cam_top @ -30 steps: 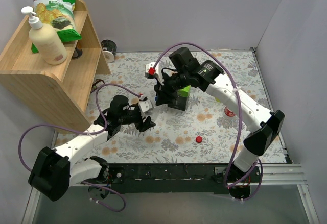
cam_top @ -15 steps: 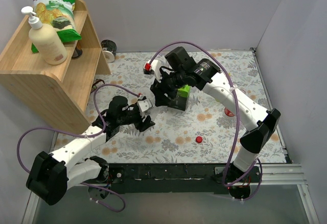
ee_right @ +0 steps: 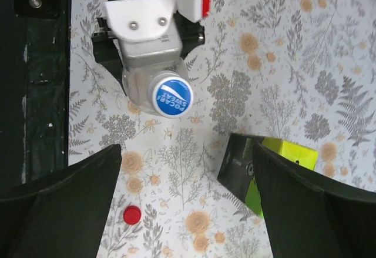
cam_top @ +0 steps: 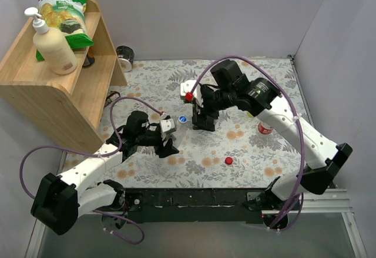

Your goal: Screw on the bottle caps

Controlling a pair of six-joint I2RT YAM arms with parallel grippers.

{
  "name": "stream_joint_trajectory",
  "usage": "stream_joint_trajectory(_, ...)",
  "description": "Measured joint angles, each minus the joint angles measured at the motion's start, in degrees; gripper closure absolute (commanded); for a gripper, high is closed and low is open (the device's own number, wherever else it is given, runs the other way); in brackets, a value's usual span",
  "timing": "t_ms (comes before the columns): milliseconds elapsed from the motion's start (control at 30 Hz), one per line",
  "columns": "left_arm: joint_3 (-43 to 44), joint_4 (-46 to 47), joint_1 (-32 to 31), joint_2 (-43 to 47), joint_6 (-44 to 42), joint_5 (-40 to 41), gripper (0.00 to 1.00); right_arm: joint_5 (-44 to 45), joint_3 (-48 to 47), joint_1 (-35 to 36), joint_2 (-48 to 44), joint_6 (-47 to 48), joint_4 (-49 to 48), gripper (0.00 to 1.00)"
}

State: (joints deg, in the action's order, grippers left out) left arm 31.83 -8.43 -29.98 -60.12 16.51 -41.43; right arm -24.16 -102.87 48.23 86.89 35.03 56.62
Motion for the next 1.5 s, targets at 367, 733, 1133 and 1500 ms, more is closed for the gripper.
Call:
stream_joint_trajectory(367, 4.17, -0.76, 0.17, -3.06, -0.20, -5.60, 1.00, -7.93, 9.88, 0.07, -3.26, 5.31, -16.39, 0.02)
stream_joint_trajectory(733, 4.66, 0.31, 0.17, -3.34, 1.90, -7.06, 1.00, -11.93, 9.97, 1.40, -1.22, 5.97, -16.02, 0.02)
stream_joint_trajectory(1133, 4.24, 6.73, 0.94, -4.20, 10.27, -7.80, 1.00, -8.90, 12.68, 2.03, -2.49, 7.98, -15.21, 0.02)
stream_joint_trajectory(1500, 3.02, 10.99, 1.05, -4.26, 14.49, -9.68, 1.00, -1.90, 16.85, 2.05, -7.08, 8.70, -15.69, 0.02)
